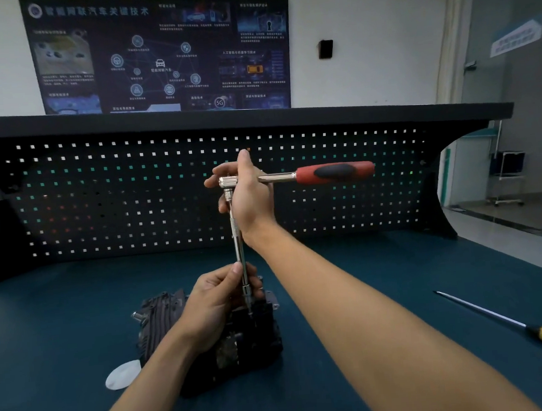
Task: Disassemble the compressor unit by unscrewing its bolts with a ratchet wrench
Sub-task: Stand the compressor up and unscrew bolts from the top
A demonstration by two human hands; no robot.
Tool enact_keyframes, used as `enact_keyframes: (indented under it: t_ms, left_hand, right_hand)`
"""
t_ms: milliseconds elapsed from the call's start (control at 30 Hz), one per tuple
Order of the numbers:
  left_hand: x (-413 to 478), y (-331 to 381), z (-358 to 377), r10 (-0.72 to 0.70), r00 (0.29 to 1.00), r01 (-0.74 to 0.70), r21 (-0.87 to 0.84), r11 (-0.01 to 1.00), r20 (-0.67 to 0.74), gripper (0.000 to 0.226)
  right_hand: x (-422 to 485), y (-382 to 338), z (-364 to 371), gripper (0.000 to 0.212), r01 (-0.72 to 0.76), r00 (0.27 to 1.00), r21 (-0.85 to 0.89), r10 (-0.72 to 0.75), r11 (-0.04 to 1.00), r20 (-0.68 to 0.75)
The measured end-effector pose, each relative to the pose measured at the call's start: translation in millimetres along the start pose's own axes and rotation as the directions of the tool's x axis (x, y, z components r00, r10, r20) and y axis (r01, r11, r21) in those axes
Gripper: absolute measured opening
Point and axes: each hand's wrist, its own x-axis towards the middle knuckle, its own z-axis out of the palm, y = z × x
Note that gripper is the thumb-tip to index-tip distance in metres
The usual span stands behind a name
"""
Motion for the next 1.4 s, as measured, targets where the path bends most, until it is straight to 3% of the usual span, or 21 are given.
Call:
enact_keyframes:
  t_ms: [133,300,367,433,500,567,700,933,1033,1267,1400]
  left_hand:
    - [1.5,-2.0,0.8,0.02,1.0,-0.02,0.028,0.999,-0.008,0.046]
    - [-0.9,-2.2,2.8,0.072,0.996,-0.067,0.093,0.993,-0.05,0.048]
    - [-1.8,-3.2,2.6,0.114,0.992,-0.104,0.154,0.983,-0.06,0.043]
    - [-1.8,-5.2,3.1,0.177,0.982,-0.158,0.23,0.96,-0.063,0.042]
    - [-1.0,-7.0,5.4,0.226,0.971,-0.195,0.284,0.939,-0.08,0.041]
    - [0.2,-8.0,7.1,0.259,0.96,-0.216,0.311,0.926,-0.103,0.036]
    - [1.4,-8.7,7.7,0.272,0.957,-0.225,0.332,0.916,-0.103,0.031]
    - [-2.5,-6.7,6.1,0.186,0.977,-0.158,0.232,0.96,-0.101,0.044]
    - [-3.0,-6.4,5.5,0.15,0.985,-0.131,0.203,0.97,-0.085,0.044]
    - [-3.1,-6.7,5.4,0.096,0.993,-0.084,0.16,0.984,-0.066,0.034]
    - [-3.0,-5.8,7.3,0.067,0.997,-0.063,0.138,0.988,-0.031,0.037]
  right_hand:
    - [-5.6,4.9,5.6,0.05,0.227,0.959,-0.22,-0.257,0.949,-0.12]
    - [-5.2,8.2,9.1,0.055,0.318,0.91,-0.438,-0.4,0.841,-0.109]
    - [-5.9,9.1,9.8,0.052,0.41,0.821,-0.573,-0.561,0.709,-0.106]
    - [-5.6,11.3,8.1,0.045,0.511,0.659,-0.696,-0.75,0.504,-0.059]
    - [-5.4,14.7,6.9,0.037,0.536,0.572,-0.749,-0.82,0.39,-0.018]
    - [-7.4,18.0,7.4,0.031,0.52,0.614,-0.729,-0.788,0.446,-0.044]
    - [-9.5,18.9,9.7,0.033,0.443,0.752,-0.597,-0.64,0.669,-0.159]
    - [-11.0,11.8,17.0,0.032,0.403,0.897,-0.239,-0.433,0.883,-0.085]
    - [-9.1,7.1,16.4,0.028,0.309,0.943,-0.054,-0.313,0.949,-0.11]
    - [-3.2,-6.7,-1.9,0.027,-0.032,0.999,0.199,0.027,0.979,0.03]
    - [5.7,-7.7,-18.7,0.039,-0.277,0.954,0.401,0.201,0.873,0.222]
